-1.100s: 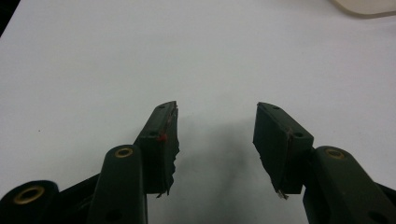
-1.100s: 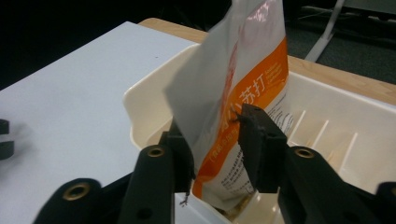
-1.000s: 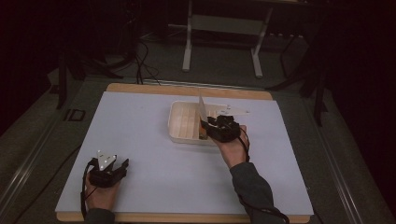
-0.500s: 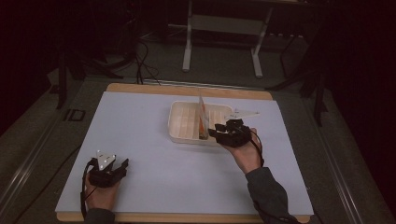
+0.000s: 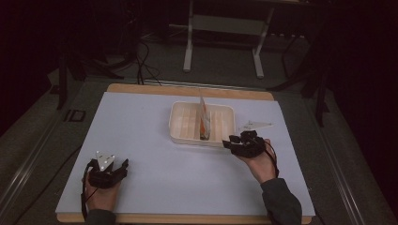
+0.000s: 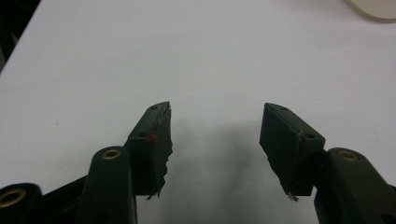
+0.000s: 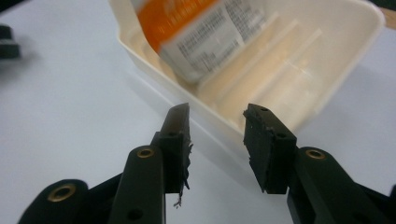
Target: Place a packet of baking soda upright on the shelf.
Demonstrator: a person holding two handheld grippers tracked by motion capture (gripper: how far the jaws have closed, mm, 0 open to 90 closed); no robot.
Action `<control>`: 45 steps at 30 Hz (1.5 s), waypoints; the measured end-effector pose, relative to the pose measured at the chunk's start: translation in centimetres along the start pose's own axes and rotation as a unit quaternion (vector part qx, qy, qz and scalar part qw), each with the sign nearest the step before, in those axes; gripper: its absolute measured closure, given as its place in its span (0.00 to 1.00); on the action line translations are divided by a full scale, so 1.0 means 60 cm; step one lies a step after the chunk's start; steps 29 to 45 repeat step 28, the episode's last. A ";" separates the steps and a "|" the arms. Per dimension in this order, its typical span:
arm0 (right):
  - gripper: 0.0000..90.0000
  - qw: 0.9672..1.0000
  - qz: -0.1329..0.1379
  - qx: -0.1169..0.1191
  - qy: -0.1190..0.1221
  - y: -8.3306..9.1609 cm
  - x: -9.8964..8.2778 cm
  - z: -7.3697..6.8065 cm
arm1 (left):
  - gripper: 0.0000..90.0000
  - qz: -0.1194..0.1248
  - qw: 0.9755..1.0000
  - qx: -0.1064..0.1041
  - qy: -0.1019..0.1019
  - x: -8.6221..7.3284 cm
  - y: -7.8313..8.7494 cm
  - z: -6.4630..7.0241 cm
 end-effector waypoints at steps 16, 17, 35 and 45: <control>0.64 0.999 0.004 -0.051 -0.009 0.042 -0.112 0.062 | 0.44 0.002 1.000 0.008 0.003 0.000 0.000 -0.003; 0.64 0.998 0.005 -0.054 -0.009 0.045 -0.116 0.064 | 0.44 0.002 1.000 0.008 0.003 0.001 0.000 -0.003; 0.55 0.995 0.042 -0.090 -0.013 0.075 -0.150 0.101 | 0.44 0.000 1.000 0.009 0.006 0.000 0.000 -0.004; 0.55 0.995 0.042 -0.090 -0.013 0.075 -0.150 0.101 | 0.44 0.000 1.000 0.009 0.006 0.000 0.000 -0.004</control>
Point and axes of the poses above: each handheld gripper's, and its own axes: y roughly backward along the jaws, x roughly out of its top, z roughly to its right, the point moved 9 cm from there along -y, roughly forward along the jaws, and after that the axes turned 13 degrees about z, right-handed, at the moved point
